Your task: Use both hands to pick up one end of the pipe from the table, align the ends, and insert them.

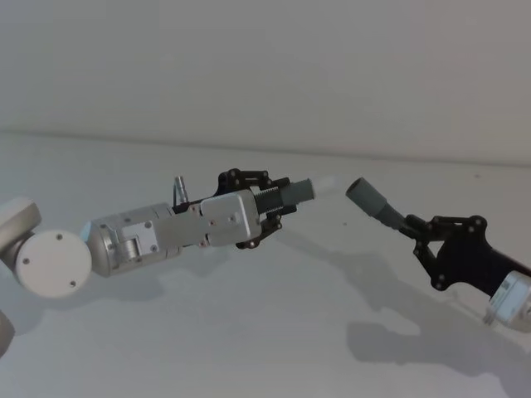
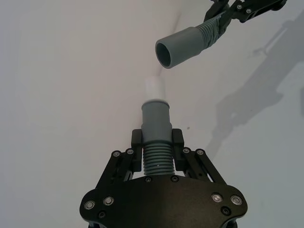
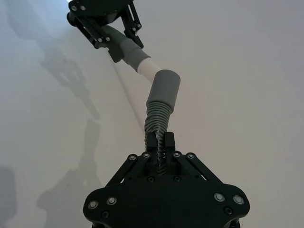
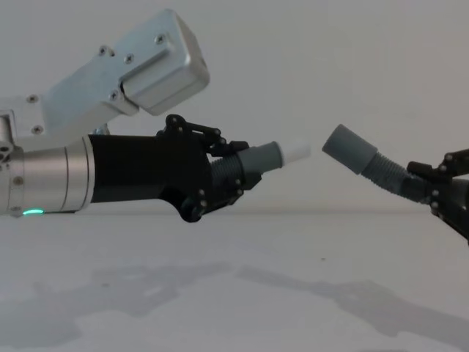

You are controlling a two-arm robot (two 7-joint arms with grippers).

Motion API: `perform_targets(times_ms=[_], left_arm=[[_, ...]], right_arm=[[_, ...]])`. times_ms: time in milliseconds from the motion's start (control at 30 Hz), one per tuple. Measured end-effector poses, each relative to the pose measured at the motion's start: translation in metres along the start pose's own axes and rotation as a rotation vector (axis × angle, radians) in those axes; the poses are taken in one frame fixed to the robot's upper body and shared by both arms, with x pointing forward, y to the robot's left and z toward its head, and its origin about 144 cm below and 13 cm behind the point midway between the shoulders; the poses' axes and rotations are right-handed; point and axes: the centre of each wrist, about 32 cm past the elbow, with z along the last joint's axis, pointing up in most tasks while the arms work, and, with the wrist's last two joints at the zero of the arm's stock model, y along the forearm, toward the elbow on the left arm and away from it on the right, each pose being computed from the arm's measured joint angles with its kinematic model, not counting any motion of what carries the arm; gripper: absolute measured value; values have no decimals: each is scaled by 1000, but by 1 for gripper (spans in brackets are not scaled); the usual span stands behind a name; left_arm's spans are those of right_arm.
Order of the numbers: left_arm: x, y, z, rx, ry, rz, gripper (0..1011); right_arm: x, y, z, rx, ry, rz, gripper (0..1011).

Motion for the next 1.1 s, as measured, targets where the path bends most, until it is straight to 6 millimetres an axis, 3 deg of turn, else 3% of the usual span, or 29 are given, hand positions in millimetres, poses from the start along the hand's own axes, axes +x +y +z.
perform_targets(times_ms=[1100], left_arm=[[2, 1, 1, 17, -34, -63, 347]], right_arm=[[14, -7, -10, -4, -193, 117, 74]])
